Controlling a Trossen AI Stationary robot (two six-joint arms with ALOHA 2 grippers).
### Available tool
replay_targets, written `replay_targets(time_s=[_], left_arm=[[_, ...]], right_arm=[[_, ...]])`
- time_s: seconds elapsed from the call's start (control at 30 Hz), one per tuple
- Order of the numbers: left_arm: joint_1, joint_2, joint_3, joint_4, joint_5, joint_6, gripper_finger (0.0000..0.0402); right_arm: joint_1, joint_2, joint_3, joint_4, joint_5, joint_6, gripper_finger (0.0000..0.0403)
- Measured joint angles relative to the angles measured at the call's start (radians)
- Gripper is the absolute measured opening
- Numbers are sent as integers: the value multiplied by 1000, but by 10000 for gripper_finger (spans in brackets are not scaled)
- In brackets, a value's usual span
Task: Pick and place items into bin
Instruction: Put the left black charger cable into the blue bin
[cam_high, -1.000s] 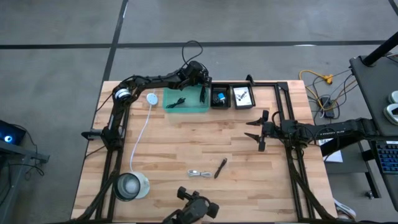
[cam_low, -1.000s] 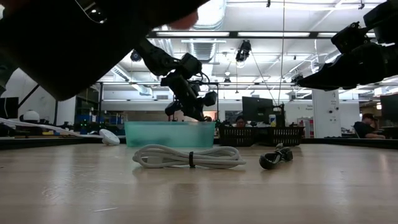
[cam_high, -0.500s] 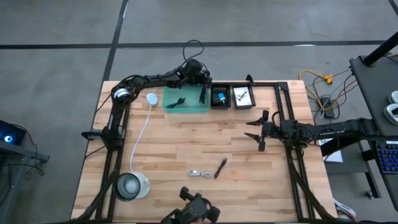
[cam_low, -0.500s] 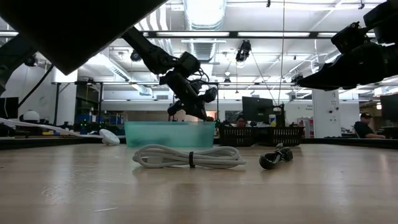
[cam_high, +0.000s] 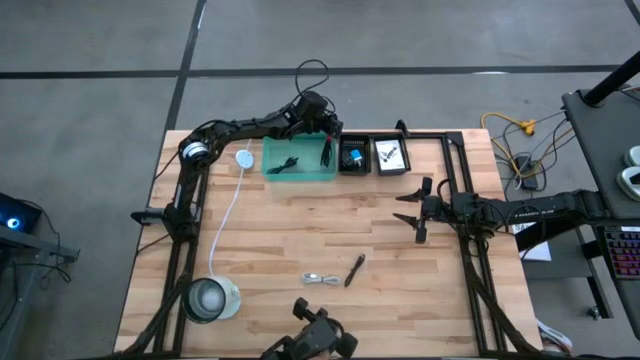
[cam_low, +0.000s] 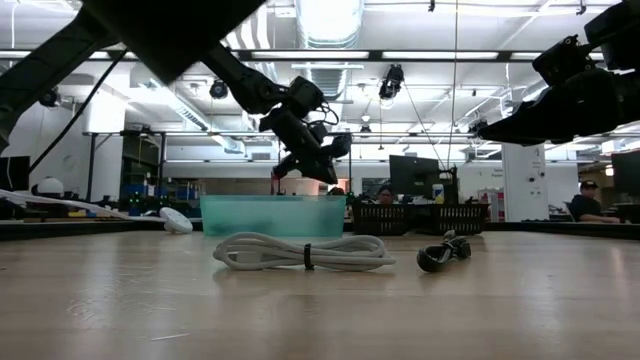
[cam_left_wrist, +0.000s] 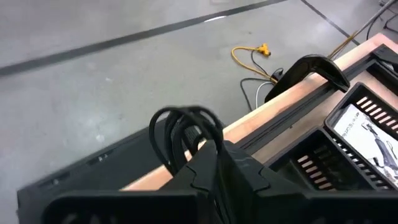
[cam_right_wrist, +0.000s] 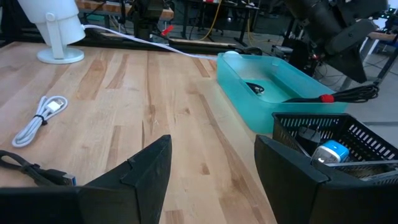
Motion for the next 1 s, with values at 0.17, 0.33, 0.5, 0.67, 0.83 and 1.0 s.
replay_targets(time_s=[0.17, 0.33, 0.5, 0.67, 0.83, 1.0], left_arm=[[-9, 0, -1, 67, 0, 31, 77], [-18, 0, -19, 82, -11, 58, 172], [-23, 0, -38, 83, -14, 61, 237], [-23, 0, -45, 71, -16, 57, 251], [-23, 7, -45, 60, -16, 45, 250], [-23, 35, -45, 49, -24, 30, 237]], right_arm=[[0, 0, 0, 0, 0, 0, 215], [0, 0, 0, 0, 0, 0, 215], [0, 0, 0, 0, 0, 0, 215], [0, 0, 0, 0, 0, 0, 215], [0, 0, 0, 0, 0, 0, 215], [0, 0, 0, 0, 0, 0, 215]])
